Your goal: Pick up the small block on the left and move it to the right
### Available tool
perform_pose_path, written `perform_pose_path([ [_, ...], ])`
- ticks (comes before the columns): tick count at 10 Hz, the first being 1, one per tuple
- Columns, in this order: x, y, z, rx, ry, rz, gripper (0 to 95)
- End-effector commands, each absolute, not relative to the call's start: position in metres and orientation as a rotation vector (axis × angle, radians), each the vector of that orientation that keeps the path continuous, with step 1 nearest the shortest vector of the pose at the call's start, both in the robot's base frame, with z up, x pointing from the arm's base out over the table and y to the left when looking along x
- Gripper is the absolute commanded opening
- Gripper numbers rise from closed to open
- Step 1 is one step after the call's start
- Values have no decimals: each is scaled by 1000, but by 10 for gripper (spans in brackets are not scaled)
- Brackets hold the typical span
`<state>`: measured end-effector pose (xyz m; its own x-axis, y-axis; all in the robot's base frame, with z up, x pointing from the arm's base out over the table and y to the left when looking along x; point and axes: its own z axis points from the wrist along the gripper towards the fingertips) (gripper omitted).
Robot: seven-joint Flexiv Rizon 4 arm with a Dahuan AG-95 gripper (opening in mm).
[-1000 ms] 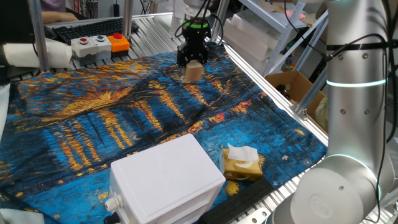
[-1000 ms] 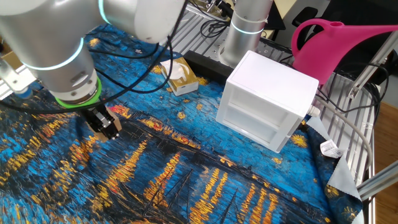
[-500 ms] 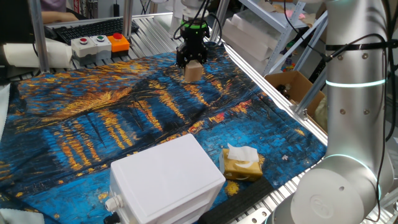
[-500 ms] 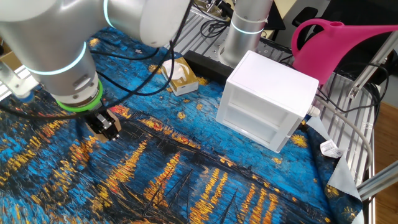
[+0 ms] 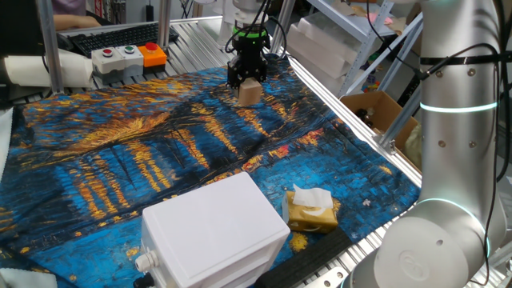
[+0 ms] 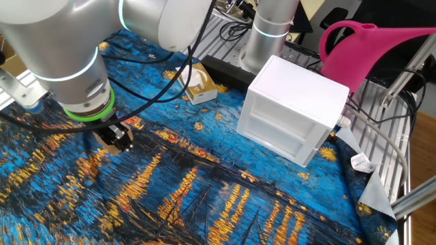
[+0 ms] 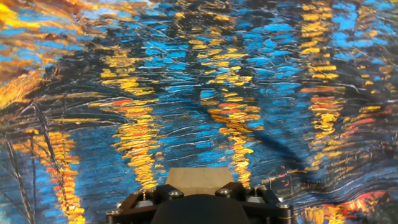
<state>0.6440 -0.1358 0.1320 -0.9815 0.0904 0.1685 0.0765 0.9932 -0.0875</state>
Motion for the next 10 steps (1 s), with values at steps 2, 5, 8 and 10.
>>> perform_pose_path([
  [2,645,-136,132,-49,-2963,116,0],
  [5,645,-136,132,33,-2963,111,0],
  [8,645,-136,132,150,-2959,101,0],
  [10,645,-136,132,174,-2960,108,0],
])
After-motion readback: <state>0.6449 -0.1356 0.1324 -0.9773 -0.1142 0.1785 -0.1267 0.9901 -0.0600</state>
